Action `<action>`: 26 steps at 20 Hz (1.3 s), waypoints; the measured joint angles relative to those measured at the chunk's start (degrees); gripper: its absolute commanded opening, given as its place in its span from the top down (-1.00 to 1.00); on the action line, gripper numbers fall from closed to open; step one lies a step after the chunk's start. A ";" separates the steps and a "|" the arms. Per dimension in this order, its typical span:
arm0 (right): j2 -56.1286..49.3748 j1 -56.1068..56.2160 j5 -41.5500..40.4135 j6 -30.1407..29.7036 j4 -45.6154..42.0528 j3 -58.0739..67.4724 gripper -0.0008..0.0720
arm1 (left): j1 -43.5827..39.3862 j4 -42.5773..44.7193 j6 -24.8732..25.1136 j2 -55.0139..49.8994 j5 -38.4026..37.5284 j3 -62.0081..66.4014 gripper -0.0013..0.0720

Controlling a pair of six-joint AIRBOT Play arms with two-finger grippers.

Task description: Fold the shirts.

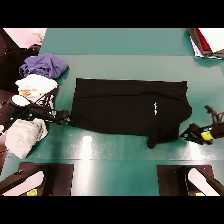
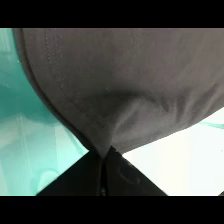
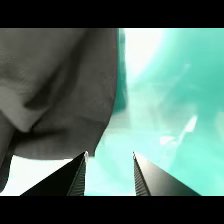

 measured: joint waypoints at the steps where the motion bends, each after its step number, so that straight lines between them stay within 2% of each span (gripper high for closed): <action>1: 0.24 0.57 -1.55 -0.02 1.05 -1.70 0.02 | 0.00 -0.22 0.00 0.04 0.02 0.02 0.90; 5: 0.74 3.21 -7.26 0.07 4.04 -4.94 0.03 | 0.02 -0.48 0.00 0.07 0.02 0.09 0.90; 7: 0.83 4.02 -9.31 0.17 5.49 -5.53 0.19 | 0.02 -0.63 0.02 0.07 0.04 0.07 0.90; 9: 0.87 4.33 -11.58 0.26 5.95 -5.84 0.92 | 0.02 -0.66 0.02 0.07 0.04 0.09 0.90; 13: 1.29 3.89 -11.06 -0.04 4.83 -3.72 0.93 | 0.00 0.48 0.00 0.83 -1.09 0.09 0.91; 16: 5.33 3.74 -4.04 -0.26 0.26 0.81 0.93 | 0.00 5.18 -1.75 5.42 -3.37 0.07 0.90; 20: 16.96 3.65 6.49 -0.22 -5.53 4.37 0.93 | 0.00 12.00 -4.57 14.78 -10.34 0.02 0.90; 23: 25.57 3.63 11.52 0.63 -7.19 4.81 0.93 | 0.00 11.50 -6.47 19.39 -16.04 0.00 0.90; 26: 30.16 3.63 12.68 1.29 -7.58 6.45 0.93 | 0.00 7.63 -7.85 21.33 -15.54 0.00 0.90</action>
